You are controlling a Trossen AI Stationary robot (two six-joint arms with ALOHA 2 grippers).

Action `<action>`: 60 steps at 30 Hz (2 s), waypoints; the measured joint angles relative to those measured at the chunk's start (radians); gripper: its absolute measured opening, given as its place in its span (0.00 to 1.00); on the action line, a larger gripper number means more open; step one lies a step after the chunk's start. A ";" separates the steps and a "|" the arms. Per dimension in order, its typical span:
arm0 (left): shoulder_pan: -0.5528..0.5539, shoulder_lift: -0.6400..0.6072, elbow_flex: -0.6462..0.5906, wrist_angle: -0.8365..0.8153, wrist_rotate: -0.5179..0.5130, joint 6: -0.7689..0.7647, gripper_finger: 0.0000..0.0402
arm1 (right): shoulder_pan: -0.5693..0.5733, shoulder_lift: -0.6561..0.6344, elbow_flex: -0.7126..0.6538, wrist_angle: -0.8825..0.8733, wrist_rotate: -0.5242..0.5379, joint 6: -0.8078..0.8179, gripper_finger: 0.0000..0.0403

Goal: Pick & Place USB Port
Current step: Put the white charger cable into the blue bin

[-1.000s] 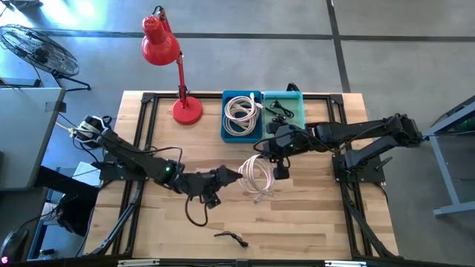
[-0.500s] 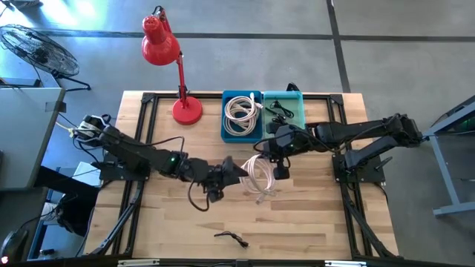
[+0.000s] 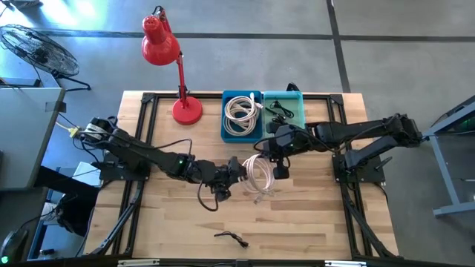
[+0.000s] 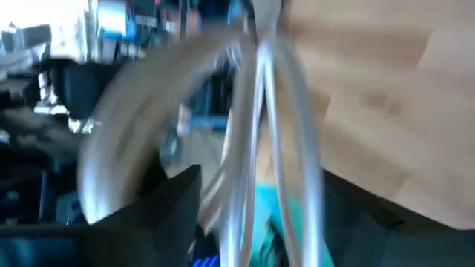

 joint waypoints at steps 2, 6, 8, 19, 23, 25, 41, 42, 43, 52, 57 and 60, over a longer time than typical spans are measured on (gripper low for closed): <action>0.000 0.017 0.000 0.020 -0.067 0.048 0.51 | 0.000 0.000 0.000 0.005 0.000 0.000 0.02; 0.000 0.026 -0.001 0.028 -0.147 0.072 0.22 | 0.000 0.000 0.000 0.004 -0.002 0.004 0.02; 0.000 0.025 0.002 0.035 -0.186 0.071 0.07 | 0.000 0.000 0.000 0.002 -0.002 0.018 0.02; -0.001 0.025 0.019 0.011 -0.299 0.093 0.01 | 0.034 0.000 0.000 -0.006 0.006 0.072 0.27; -0.001 0.025 0.019 0.001 -0.347 0.102 0.01 | 0.050 0.000 0.000 -0.011 0.084 0.089 0.37; -0.001 0.025 0.019 -0.001 -0.392 0.116 0.01 | 0.057 -0.005 0.000 -0.012 0.130 0.097 0.41; 0.091 0.018 0.126 -0.103 -0.788 0.520 0.00 | 0.115 -0.165 0.000 -0.231 0.504 0.231 0.45; 0.114 0.018 0.155 -0.140 -0.790 0.545 0.00 | 0.115 -0.165 0.000 -0.256 0.503 0.253 0.45; 0.141 0.018 0.188 -0.187 -0.777 0.564 0.00 | 0.115 -0.165 0.000 -0.281 0.503 0.273 0.45; 0.393 0.051 0.553 -0.881 -0.405 0.355 0.00 | 0.114 -0.165 -0.112 -0.306 0.497 0.322 0.45; 0.486 0.074 0.618 -1.007 -0.162 0.240 0.00 | 0.114 -0.165 -0.153 -0.271 0.493 0.331 0.45; 0.534 0.101 0.616 -1.020 -0.151 0.238 0.00 | 0.114 -0.165 -0.166 -0.249 0.493 0.322 0.45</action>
